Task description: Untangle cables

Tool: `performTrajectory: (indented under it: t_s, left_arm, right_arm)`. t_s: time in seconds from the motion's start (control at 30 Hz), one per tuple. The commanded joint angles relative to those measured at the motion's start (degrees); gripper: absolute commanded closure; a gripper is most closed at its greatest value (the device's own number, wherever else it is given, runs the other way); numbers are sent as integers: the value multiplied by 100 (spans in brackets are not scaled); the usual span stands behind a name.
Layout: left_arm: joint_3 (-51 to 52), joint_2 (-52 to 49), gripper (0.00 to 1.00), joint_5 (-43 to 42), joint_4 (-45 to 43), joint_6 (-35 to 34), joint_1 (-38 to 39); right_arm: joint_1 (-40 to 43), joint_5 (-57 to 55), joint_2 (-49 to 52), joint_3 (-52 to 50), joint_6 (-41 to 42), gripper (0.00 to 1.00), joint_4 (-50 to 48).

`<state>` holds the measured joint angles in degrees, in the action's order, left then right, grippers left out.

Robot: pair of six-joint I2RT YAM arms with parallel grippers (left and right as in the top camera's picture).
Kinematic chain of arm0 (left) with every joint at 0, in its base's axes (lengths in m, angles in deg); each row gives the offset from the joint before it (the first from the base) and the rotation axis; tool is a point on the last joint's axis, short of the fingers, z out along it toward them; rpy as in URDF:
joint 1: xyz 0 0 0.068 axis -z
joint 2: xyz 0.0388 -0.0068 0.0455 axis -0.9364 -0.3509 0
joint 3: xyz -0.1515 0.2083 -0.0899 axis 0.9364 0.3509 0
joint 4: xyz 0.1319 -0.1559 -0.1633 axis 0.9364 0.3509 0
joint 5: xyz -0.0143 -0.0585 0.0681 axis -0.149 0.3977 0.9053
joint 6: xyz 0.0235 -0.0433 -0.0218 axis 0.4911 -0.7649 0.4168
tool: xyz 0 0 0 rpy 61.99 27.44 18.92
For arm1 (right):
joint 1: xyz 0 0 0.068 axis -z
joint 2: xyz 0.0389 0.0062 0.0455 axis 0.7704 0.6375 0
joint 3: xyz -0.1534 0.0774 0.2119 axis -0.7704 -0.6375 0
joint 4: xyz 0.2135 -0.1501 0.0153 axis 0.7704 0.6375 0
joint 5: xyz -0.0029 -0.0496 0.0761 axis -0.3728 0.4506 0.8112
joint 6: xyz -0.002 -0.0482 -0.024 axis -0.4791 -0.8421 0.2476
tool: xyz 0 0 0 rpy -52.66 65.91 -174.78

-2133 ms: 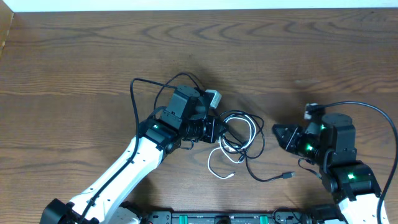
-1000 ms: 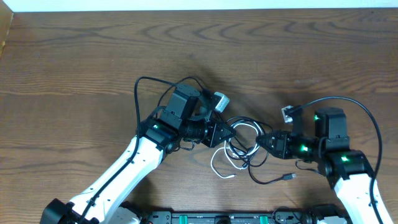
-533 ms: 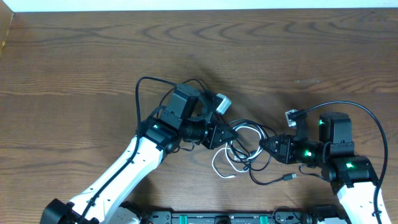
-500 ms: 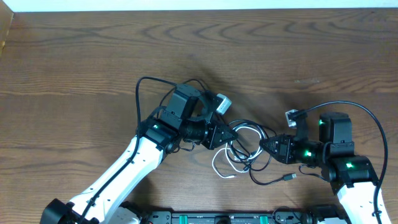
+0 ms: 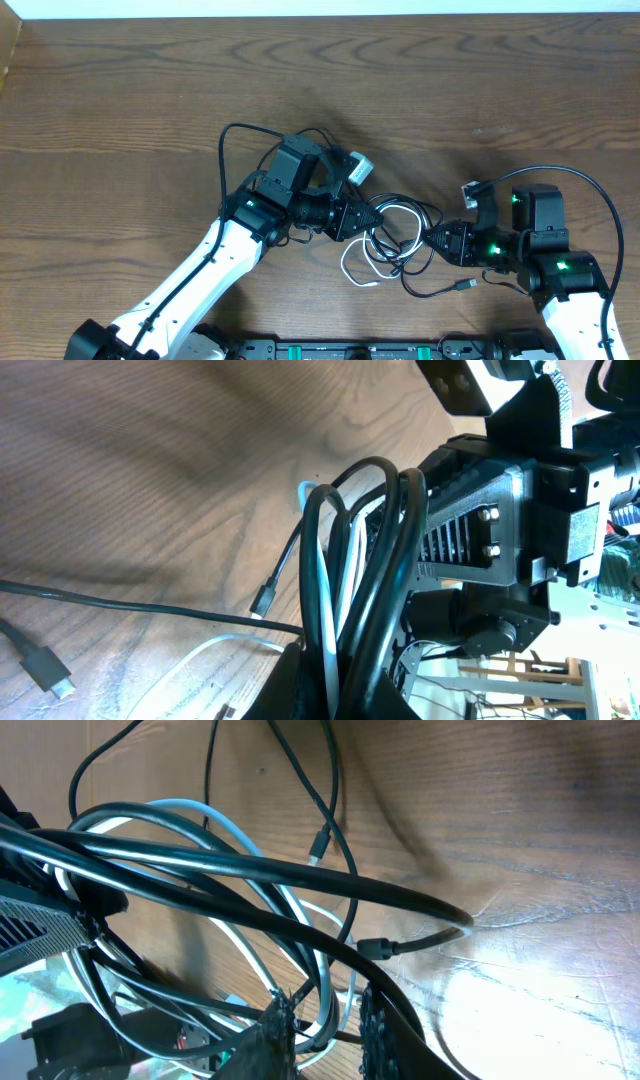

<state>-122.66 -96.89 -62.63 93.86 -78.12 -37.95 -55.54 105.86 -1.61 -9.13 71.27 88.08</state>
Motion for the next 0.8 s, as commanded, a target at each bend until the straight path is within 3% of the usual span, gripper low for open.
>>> performTrajectory:
  t_s: [0.0, 0.2, 0.4, 0.77]
  left_arm:
    - [7, 50, 92, -199, -17, 98, -20]
    - [7, 50, 92, -238, -17, 98, -22]
    - [7, 50, 92, -929, -321, 98, -22]
    - [7, 48, 92, -881, -323, 98, -22]
  right_arm:
    - [24, 116, -13, 76, -105, 81, -44]
    - [24, 437, -2, 76, -105, 83, -201]
    - [24, 678, -4, 76, -107, 86, -262]
    - [24, 1864, -4, 76, -114, 92, -743]
